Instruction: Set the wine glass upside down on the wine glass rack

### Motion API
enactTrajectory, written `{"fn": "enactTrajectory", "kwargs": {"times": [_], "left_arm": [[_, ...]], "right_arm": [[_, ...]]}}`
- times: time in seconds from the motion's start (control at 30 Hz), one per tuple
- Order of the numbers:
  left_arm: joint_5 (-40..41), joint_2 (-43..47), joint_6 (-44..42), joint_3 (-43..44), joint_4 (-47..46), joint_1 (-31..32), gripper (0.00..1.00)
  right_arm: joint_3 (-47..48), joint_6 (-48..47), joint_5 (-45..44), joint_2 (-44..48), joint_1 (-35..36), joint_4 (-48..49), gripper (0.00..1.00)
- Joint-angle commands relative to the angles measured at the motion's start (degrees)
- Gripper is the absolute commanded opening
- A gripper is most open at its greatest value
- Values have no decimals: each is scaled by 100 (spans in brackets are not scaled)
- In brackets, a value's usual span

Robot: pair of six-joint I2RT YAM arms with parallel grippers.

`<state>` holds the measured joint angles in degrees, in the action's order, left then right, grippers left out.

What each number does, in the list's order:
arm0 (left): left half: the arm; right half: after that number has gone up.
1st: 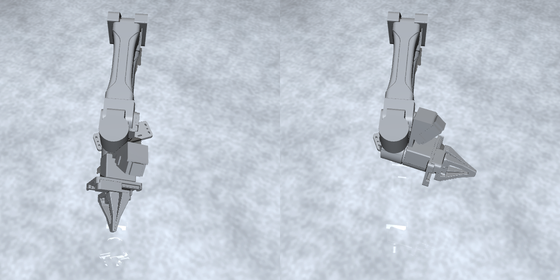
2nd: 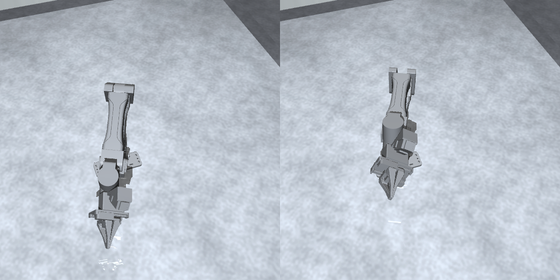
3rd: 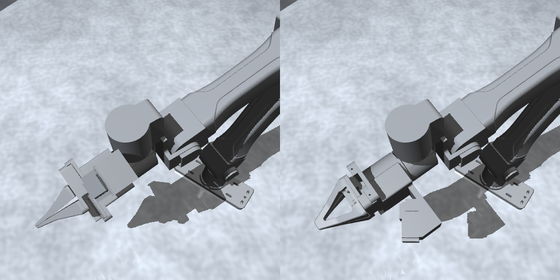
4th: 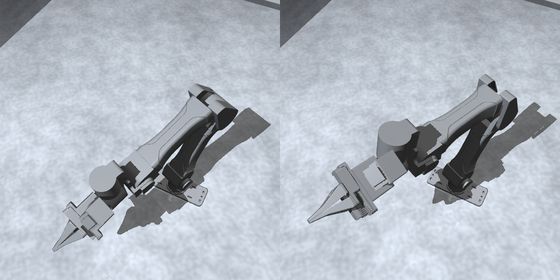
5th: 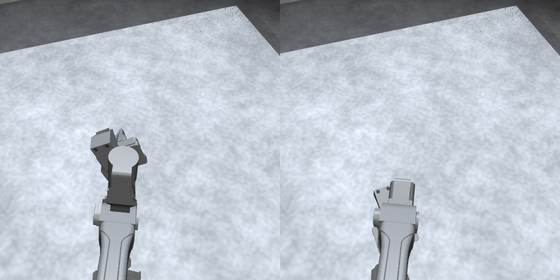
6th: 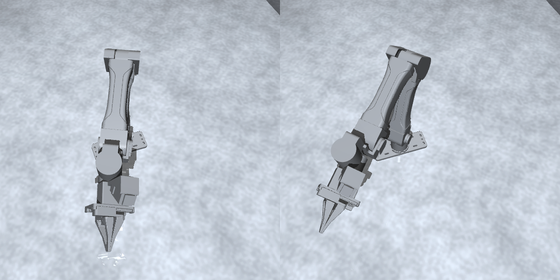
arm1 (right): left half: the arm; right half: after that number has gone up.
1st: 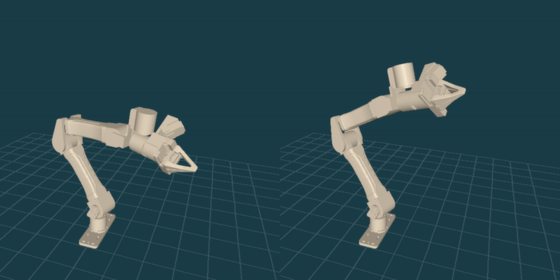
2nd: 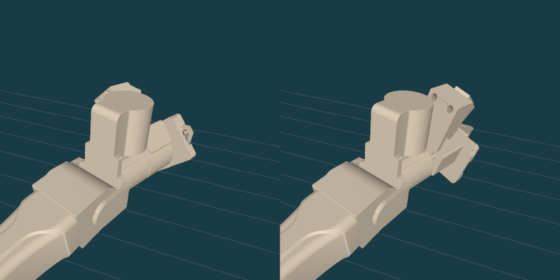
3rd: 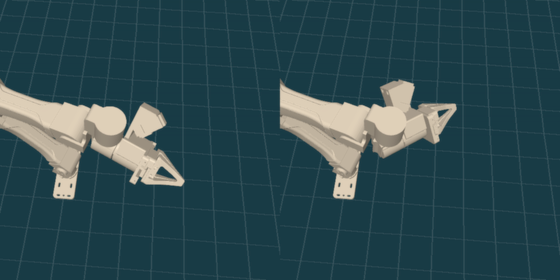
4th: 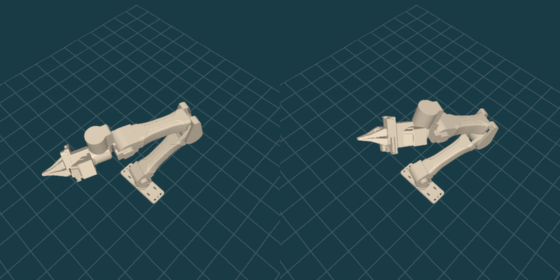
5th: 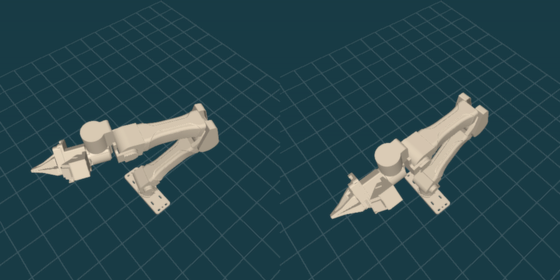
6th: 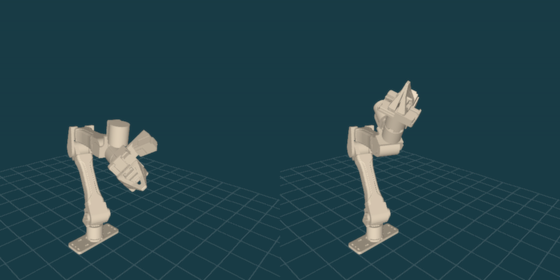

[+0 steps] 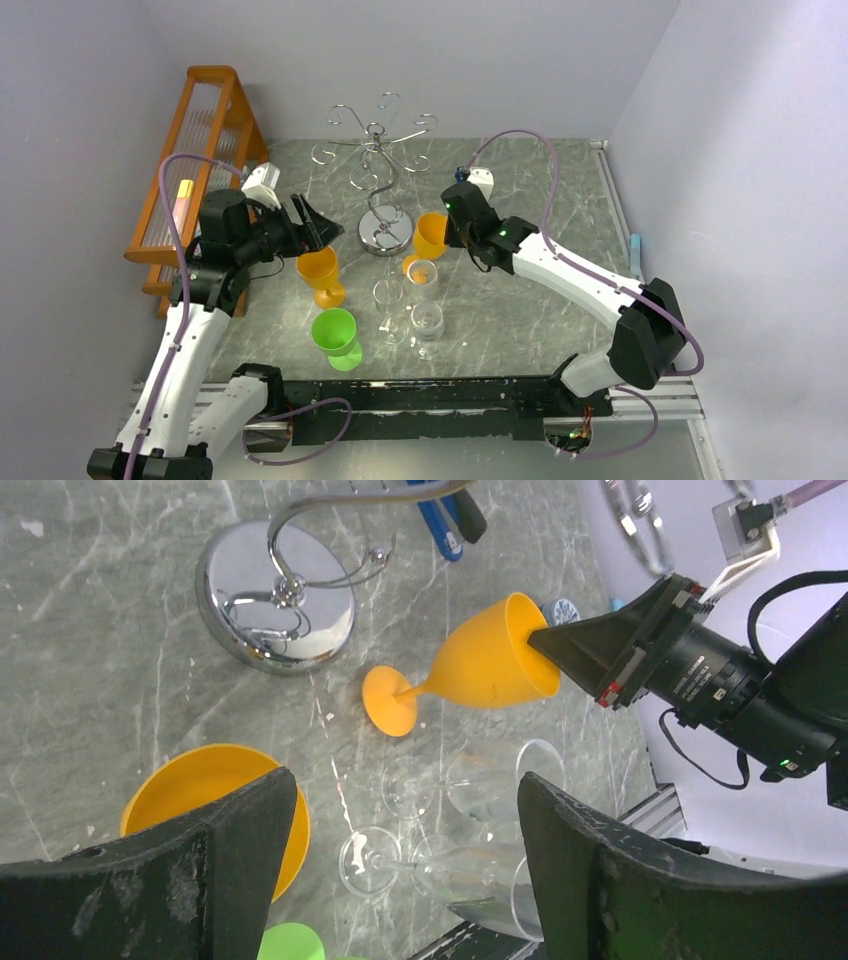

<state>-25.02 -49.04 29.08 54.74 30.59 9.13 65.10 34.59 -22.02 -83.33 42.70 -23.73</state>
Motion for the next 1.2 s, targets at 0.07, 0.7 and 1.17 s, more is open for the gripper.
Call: {"fn": "enactTrajectory", "kwargs": {"times": [0.07,0.7,1.17], "left_arm": [[200,-79,-38,727,46,36,87],[-1549,-694,1306,1871,-1505,101,96],[87,-2759,2101,3796,-3117,2529,95]], "right_arm": [[293,-102,-1135,555,24,-434,0],[-1748,-446,-2340,4484,27,2359,0],[-1824,-773,-2213,4868,23,4363,0]]}}
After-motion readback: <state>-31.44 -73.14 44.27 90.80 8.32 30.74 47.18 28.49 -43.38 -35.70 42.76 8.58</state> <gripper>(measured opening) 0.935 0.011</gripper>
